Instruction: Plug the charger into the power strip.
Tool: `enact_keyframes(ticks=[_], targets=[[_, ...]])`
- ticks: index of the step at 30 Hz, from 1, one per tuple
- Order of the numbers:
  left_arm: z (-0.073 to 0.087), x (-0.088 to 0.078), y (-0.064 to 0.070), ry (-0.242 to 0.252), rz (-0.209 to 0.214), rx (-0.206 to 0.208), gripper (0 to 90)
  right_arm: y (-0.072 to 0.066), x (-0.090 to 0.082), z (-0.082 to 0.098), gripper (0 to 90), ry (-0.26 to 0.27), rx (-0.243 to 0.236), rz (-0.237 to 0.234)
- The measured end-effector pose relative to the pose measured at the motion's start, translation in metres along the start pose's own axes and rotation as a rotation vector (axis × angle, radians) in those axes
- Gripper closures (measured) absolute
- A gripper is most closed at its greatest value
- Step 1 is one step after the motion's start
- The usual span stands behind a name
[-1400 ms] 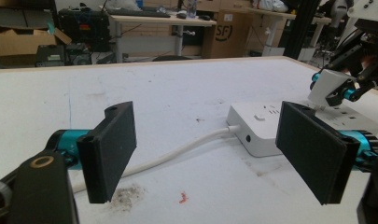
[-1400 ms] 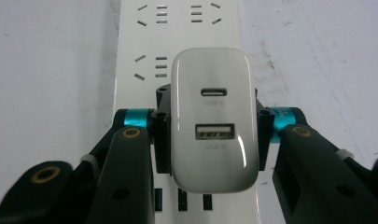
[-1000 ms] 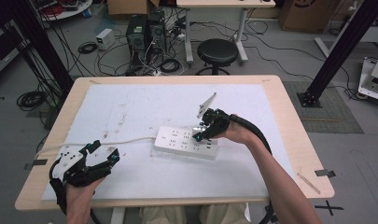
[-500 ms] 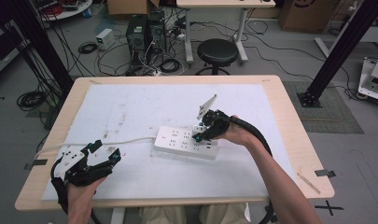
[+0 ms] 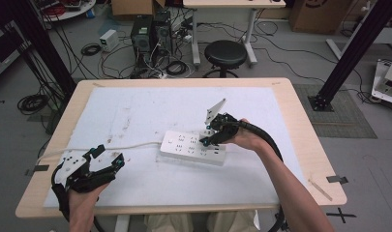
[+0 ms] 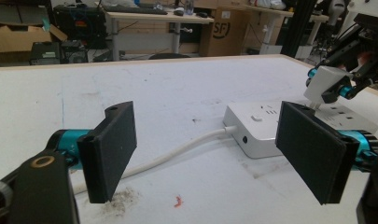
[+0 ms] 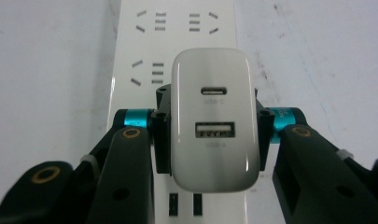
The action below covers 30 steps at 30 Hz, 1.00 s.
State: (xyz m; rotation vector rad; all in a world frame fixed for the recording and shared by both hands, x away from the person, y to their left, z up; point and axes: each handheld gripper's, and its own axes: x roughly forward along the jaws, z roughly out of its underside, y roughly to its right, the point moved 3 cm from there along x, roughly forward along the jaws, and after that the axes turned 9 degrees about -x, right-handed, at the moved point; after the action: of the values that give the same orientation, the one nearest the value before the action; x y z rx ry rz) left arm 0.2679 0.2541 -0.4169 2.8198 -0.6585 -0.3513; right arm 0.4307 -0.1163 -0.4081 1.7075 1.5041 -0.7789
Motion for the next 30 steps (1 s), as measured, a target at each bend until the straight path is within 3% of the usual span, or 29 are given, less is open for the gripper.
enact_keyframes(ticks=[4,13,15,21,22,27,30], targets=[[0.002,-0.001,-0.001,-0.002,-0.003,-0.007,20.5,0.000,0.001,0.000,63.6,0.018,0.015,-0.044],[0.002,-0.001,-0.002,0.000,-0.004,-0.010,20.5,0.001,0.001,0.005,63.6,-0.004,0.014,-0.043],[0.003,-0.001,-0.003,-0.006,-0.005,-0.010,20.5,0.000,0.003,0.002,63.6,-0.015,-0.009,-0.034],[0.004,0.001,-0.003,-0.009,-0.006,-0.013,20.5,0.001,0.005,-0.001,63.7,-0.034,-0.009,-0.034],[0.004,0.002,-0.002,-0.007,-0.004,-0.014,20.5,-0.001,0.011,0.000,63.8,-0.094,-0.020,-0.030],[0.003,0.006,0.000,-0.008,0.003,-0.022,20.5,-0.001,0.012,0.002,63.8,-0.059,-0.010,-0.030],[-0.002,0.008,0.004,-0.007,0.015,-0.004,20.5,0.000,0.012,0.007,63.8,-0.011,0.012,-0.036]])
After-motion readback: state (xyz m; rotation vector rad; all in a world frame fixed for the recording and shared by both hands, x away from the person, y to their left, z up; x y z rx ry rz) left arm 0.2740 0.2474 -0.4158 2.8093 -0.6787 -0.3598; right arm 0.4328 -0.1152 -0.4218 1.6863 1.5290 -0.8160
